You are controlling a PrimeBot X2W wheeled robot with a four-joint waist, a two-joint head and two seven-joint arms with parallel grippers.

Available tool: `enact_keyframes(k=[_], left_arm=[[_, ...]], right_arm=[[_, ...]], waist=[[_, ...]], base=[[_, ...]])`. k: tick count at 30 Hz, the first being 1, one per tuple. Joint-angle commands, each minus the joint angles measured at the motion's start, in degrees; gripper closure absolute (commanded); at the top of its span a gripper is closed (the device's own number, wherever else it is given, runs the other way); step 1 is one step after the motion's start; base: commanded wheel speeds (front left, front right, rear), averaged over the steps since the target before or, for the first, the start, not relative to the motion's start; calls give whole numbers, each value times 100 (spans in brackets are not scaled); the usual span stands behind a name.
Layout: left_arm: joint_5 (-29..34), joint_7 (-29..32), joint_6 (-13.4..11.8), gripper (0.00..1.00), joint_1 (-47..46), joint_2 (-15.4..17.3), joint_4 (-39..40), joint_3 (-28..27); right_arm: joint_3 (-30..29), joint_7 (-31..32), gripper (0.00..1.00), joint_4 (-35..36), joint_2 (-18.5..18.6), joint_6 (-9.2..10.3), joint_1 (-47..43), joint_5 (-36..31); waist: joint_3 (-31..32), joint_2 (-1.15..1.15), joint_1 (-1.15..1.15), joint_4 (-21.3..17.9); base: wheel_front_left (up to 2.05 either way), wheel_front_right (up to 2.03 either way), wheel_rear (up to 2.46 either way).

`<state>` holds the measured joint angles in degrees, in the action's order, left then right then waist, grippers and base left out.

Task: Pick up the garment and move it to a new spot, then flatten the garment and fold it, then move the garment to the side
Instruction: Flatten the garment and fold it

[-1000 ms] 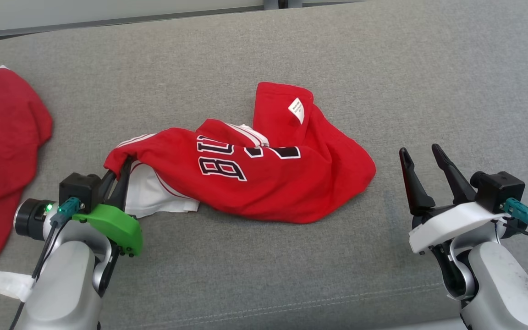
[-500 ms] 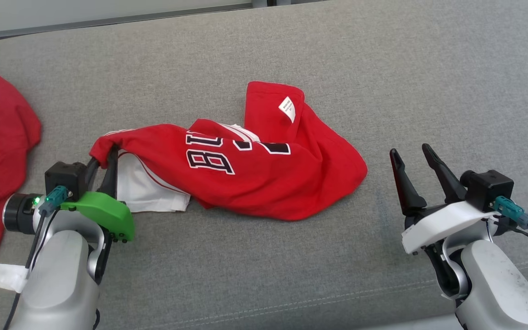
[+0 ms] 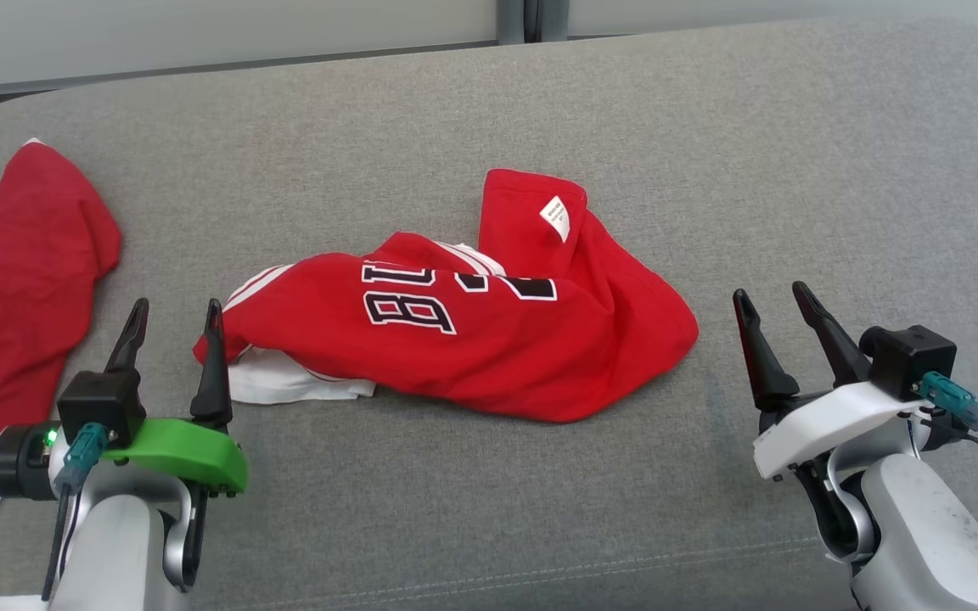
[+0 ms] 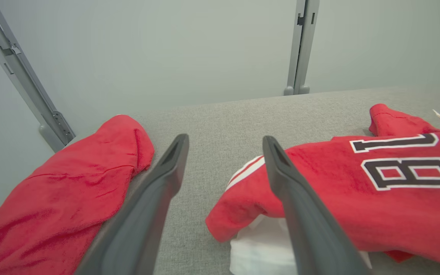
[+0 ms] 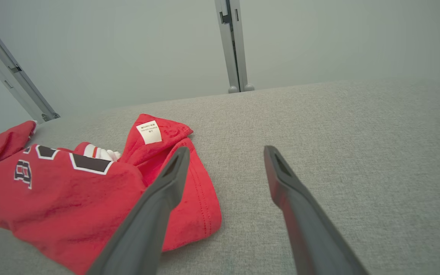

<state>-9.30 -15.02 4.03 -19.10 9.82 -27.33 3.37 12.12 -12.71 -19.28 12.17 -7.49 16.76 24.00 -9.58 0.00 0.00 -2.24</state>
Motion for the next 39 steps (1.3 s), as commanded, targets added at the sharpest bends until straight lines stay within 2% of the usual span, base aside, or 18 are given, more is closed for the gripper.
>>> enact_keyframes(k=[1,9,16,29,35,39], left_arm=[[109,-17,-45,0,201,-62,256,-99],[281,-17,-11,0,838,-373,1273,-408],[465,-17,21,0,1345,-521,1898,-432],[437,-17,-204,0,2012,-610,2077,-727],[462,-17,-183,0,2068,-627,2102,-691],[501,-17,-120,0,1960,-635,2103,-610]], right_arm=[[-7,-24,0,-34,29,0,-54,0],[-68,-43,0,-199,37,1,-124,-68],[-152,-59,0,-308,40,0,-147,-159],[-365,-62,0,-519,-47,1,-246,-399],[-442,41,0,-578,-86,1,-194,-418],[-264,367,0,-726,3,0,52,-342]], waist=[[68,0,0,78],[262,0,0,279],[376,0,0,441],[527,0,0,542],[522,0,0,627],[501,0,0,696]], base=[[0,0,0],[0,0,0],[0,0,0],[0,0,0],[0,0,0],[0,0,0]])
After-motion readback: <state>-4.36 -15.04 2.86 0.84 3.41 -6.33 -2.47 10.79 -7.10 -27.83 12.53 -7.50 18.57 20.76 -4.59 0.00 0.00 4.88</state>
